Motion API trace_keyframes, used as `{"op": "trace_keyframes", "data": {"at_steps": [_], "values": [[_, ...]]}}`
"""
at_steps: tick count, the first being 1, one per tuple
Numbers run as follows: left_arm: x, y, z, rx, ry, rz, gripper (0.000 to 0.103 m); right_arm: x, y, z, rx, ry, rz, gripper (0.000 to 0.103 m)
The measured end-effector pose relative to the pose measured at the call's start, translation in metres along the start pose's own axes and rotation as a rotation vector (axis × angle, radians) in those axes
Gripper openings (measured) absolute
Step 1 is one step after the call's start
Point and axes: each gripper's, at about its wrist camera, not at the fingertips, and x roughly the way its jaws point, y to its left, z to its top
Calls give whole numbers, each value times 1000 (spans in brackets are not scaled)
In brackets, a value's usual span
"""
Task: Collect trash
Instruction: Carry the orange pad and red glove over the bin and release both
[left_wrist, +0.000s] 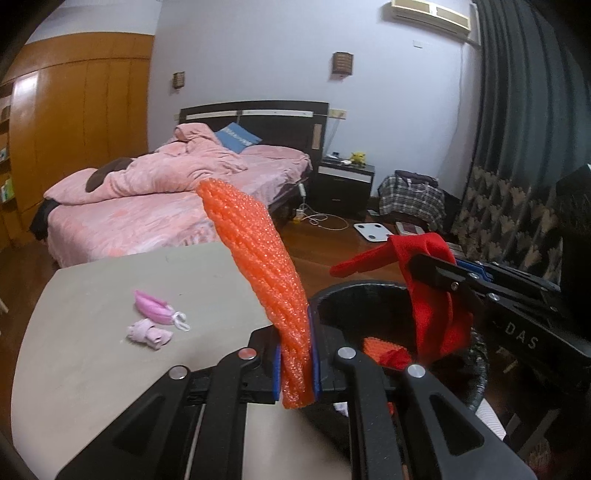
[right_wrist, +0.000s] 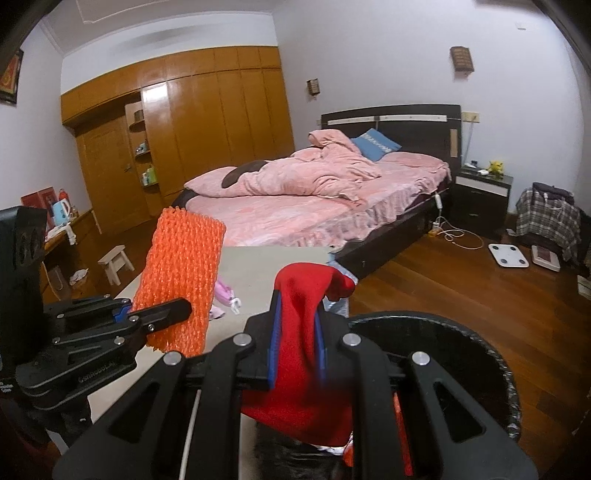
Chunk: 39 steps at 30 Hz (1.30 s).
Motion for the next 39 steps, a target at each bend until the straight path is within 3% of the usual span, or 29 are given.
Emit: {"op": "trace_keyframes", "data": {"at_steps": [18, 31, 36, 37, 39], "values": [[49, -68, -7, 91, 54, -153, 12, -26, -68, -27, 50, 34, -161, 15], [95, -96, -20, 146, 114, -212, 12, -25, -98, -54, 96, 74, -227, 15], [108, -101, -25, 163, 135, -231, 12, -18, -106, -61, 102, 95, -232, 18], [111, -101, -26, 162, 147, -241, 13, -17, -108, -62, 101, 99, -237, 23], [116, -98, -27, 156, 163, -237, 26, -15, -111, -65, 100, 113, -255, 34]]}}
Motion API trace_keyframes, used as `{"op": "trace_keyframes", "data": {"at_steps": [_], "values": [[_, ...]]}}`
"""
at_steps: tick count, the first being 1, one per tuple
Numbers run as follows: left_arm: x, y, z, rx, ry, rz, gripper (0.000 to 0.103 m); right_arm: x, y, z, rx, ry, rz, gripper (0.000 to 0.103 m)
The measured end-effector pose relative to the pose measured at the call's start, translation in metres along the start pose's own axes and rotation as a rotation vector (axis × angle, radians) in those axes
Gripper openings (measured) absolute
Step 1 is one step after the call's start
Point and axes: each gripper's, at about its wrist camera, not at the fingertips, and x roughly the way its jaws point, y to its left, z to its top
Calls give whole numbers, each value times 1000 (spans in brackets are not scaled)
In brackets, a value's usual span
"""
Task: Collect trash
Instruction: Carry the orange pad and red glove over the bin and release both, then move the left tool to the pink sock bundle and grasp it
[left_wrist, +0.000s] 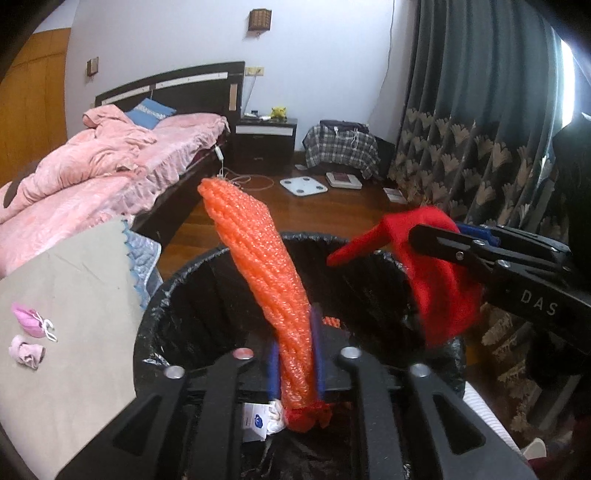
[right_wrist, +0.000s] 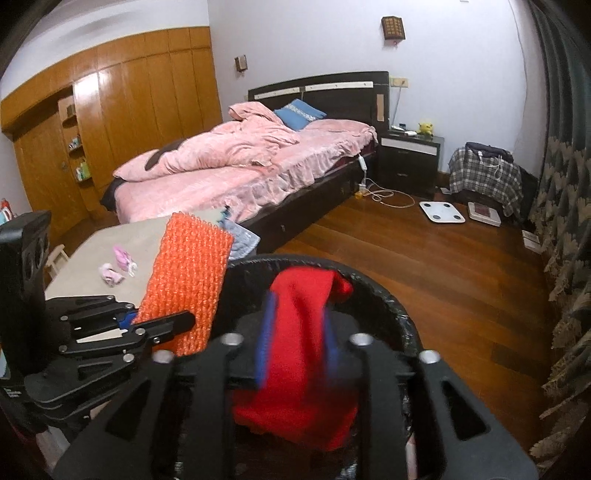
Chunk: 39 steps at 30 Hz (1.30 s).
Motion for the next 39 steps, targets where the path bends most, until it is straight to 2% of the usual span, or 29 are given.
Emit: {"op": "trace_keyframes", "data": {"at_steps": [1, 2, 4, 6, 8, 11, 14, 20, 31, 39], "values": [[1, 0, 0, -7, 3, 0, 39, 2, -2, -1, 2, 6, -5, 40], [2, 2, -1, -15, 6, -2, 45, 4, -4, -2, 4, 10, -9, 46], [2, 6, -4, -28, 12, -1, 48, 5, -6, -3, 5, 15, -19, 55], [-1, 11, -5, -35, 11, 15, 52, 5, -8, -5, 10, 14, -24, 58], [-6, 17, -6, -48, 1, 32, 60, 4, -9, -5, 18, 10, -33, 75], [-17, 27, -8, -69, -22, 67, 71, 0, -11, -5, 25, -12, -47, 92], [-33, 43, -12, -105, -47, 114, 82, -3, -6, -4, 26, -25, -40, 95], [-65, 73, -18, -160, -99, 212, 91, -4, 12, 0, 19, -37, -11, 97], [-105, 118, -44, -222, -127, 356, 94, 16, 68, 6, -33, -15, 73, 97], [-123, 164, -65, -288, -126, 470, 94, 44, 121, 22, -70, -20, 147, 97]]}}
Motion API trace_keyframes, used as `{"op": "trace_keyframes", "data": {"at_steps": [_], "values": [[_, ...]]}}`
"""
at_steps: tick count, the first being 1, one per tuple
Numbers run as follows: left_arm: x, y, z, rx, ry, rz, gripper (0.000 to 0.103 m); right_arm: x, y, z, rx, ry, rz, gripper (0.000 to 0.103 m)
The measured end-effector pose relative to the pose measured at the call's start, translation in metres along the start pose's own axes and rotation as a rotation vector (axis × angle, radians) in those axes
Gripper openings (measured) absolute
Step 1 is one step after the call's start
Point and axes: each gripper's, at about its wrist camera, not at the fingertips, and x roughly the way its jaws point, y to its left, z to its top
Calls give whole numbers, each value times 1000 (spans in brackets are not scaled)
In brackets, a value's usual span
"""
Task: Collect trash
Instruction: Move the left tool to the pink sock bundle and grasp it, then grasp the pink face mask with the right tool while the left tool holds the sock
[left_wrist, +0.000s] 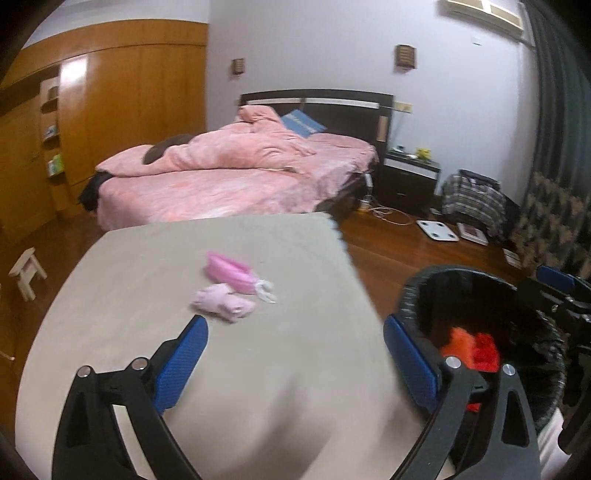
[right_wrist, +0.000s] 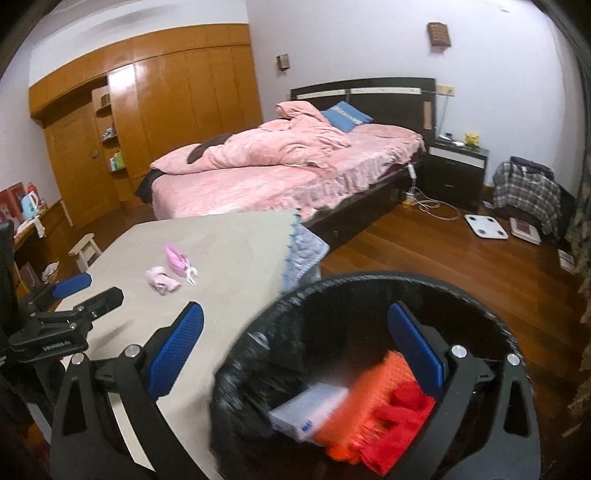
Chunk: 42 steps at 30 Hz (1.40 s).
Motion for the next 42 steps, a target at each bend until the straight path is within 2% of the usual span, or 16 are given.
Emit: {"op": "trace_keyframes", "data": {"at_steps": [11, 21, 28, 30, 33, 35, 38, 42], "values": [[50, 62, 3, -51, 39, 134, 94, 75, 59, 27, -68, 11, 49, 97], [112, 87, 6, -62, 118, 142, 93, 137, 86, 39, -53, 56, 58, 97], [142, 93, 5, -85, 175, 118, 88, 157, 94, 39, -49, 83, 60, 97], [149, 93, 4, -94, 199, 96, 86, 161, 94, 39, -50, 92, 62, 97], [157, 93, 4, -107, 227, 40, 75, 166, 97, 39, -51, 96, 64, 97], [159, 94, 3, -116, 239, 1, 55, 168, 98, 40, -54, 98, 64, 97], [158, 96, 3, -130, 231, -33, 48, 169, 101, 41, -61, 97, 63, 97], [147, 102, 2, -160, 200, -38, 45, 171, 106, 43, -72, 98, 62, 97]]}}
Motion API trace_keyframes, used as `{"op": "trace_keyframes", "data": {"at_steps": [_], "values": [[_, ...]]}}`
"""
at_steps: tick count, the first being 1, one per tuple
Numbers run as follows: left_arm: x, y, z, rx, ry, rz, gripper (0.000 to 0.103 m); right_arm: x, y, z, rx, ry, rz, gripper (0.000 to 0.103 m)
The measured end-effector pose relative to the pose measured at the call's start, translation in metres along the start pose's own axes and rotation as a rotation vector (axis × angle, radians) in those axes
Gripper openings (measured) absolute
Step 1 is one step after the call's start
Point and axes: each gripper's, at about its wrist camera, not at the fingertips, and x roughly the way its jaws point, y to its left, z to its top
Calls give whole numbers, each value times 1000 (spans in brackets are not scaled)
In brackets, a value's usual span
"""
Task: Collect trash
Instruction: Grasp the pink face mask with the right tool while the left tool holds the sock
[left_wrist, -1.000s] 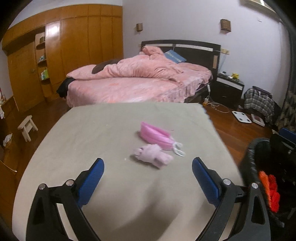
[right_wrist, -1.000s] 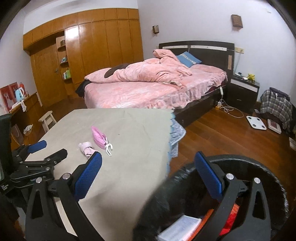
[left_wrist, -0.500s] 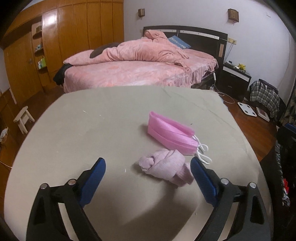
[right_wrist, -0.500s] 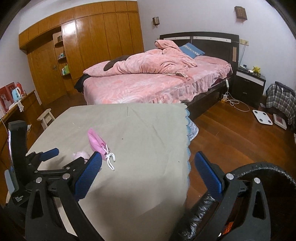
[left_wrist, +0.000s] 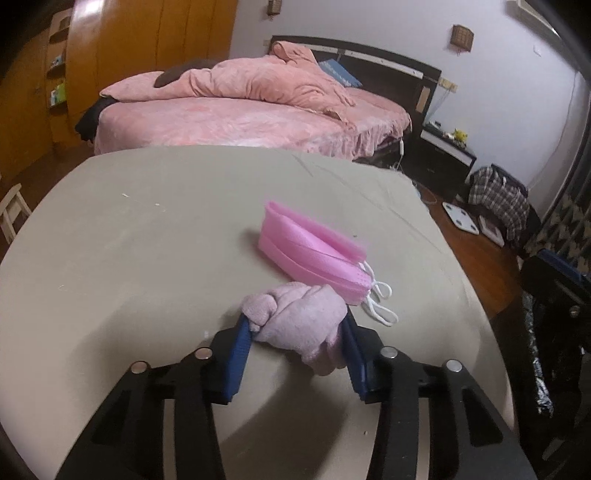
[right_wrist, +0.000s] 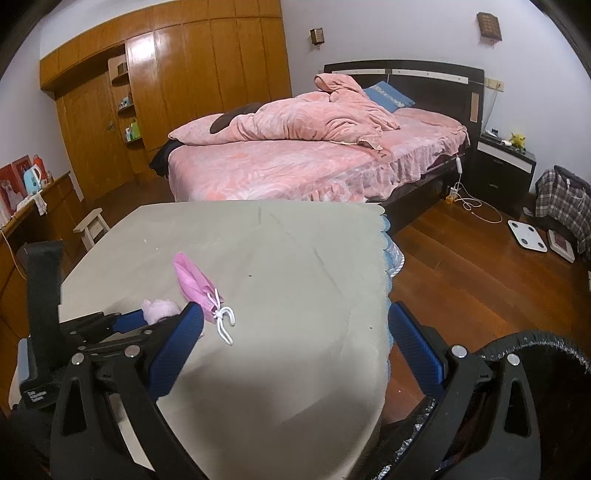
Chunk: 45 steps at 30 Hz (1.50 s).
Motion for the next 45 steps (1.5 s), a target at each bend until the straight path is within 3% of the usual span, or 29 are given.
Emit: {"op": "trace_keyframes", "data": {"at_steps": [9, 17, 28, 31, 33, 35, 40, 45], "values": [[-24, 37, 6, 2, -56, 117, 45, 19, 26, 10, -30, 1, 41, 97], [-26, 77, 12, -21, -56, 193, 45, 71, 62, 21, -47, 59, 78, 97], [-22, 103, 12, -67, -45, 217, 45, 123, 90, 14, -97, 180, 76, 96], [-21, 102, 12, -68, -42, 217, 45, 125, 94, 12, -112, 196, 93, 79], [-21, 102, 12, -67, -44, 218, 45, 127, 97, 10, -124, 216, 109, 73], [-21, 102, 12, -67, -44, 218, 45, 127, 99, 9, -129, 227, 134, 52], [-28, 96, 12, -55, -52, 221, 45, 120, 104, 7, -155, 244, 180, 21], [-43, 87, 13, -49, -68, 222, 45, 101, 102, 12, -141, 204, 200, 20]]}}
